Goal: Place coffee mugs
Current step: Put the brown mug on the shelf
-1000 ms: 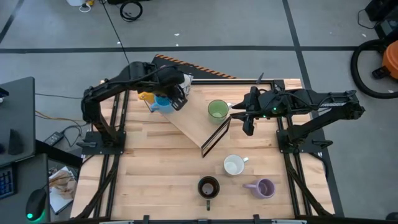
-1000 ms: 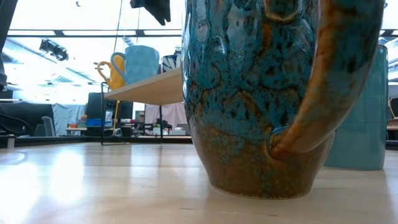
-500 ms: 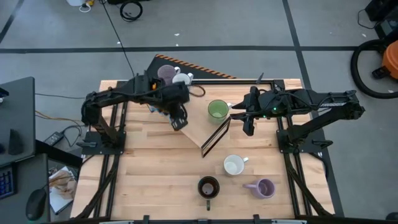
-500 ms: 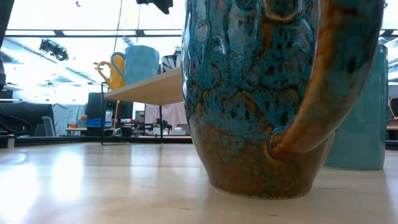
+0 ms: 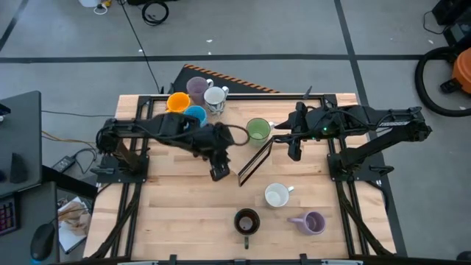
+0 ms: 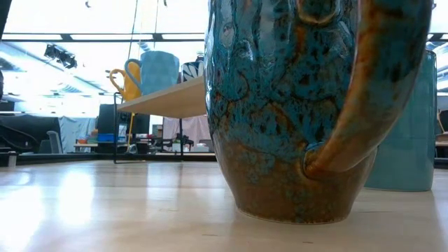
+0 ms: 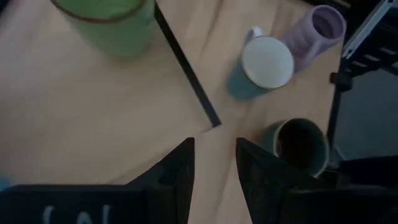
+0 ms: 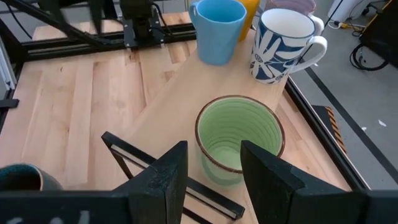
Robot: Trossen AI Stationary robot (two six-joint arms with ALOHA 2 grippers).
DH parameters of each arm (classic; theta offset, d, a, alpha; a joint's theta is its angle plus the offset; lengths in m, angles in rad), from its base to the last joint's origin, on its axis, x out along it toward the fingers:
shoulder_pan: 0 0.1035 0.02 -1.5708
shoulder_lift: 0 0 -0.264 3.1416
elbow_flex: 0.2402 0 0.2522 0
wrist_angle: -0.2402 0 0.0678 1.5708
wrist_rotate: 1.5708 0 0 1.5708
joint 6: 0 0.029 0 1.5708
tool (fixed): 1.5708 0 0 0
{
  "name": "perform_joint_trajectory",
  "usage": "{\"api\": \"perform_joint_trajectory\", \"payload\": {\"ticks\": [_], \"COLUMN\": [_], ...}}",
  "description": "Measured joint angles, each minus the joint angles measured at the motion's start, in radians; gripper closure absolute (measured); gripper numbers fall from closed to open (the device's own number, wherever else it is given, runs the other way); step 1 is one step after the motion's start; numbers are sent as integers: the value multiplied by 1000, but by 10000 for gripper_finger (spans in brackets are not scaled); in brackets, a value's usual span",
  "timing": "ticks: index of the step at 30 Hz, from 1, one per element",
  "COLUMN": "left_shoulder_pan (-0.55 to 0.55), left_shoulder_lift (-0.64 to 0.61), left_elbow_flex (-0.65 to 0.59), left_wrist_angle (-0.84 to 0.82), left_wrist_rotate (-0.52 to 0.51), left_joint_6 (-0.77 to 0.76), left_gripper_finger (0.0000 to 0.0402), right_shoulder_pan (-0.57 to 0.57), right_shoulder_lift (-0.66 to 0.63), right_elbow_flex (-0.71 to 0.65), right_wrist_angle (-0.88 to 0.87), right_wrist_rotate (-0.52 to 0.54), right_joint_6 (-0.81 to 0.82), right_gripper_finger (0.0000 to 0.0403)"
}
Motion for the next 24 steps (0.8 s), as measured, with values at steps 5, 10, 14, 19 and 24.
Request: {"api": "perform_joint_trajectory", "payload": {"ticks": [5,10,14,19,24], "left_shoulder_pan": [-69,-129,-172,-224,-237], "left_shoulder_lift": [46,106,165,245,309], "left_elbow_flex": [0,0,0,0,0], "left_wrist_angle": [45,120,155,142,136], "left_wrist_rotate": [25,121,223,255,253], "left_joint_6": [-67,-135,-237,-356,-501], "left_gripper_finger": [278,278,278,279,279], "right_shoulder_pan": [0,0,0,0,0], "right_shoulder_lift": [0,0,0,0,0], "right_elbow_flex": [0,0,0,0,0], "right_wrist_angle": [-26,-48,-49,-48,-48], "right_wrist_rotate": [0,-7,-7,-7,-16], "right_joint_6": [-5,-28,-41,-51,-53], "right_gripper_finger": [249,249,249,249,249]}}
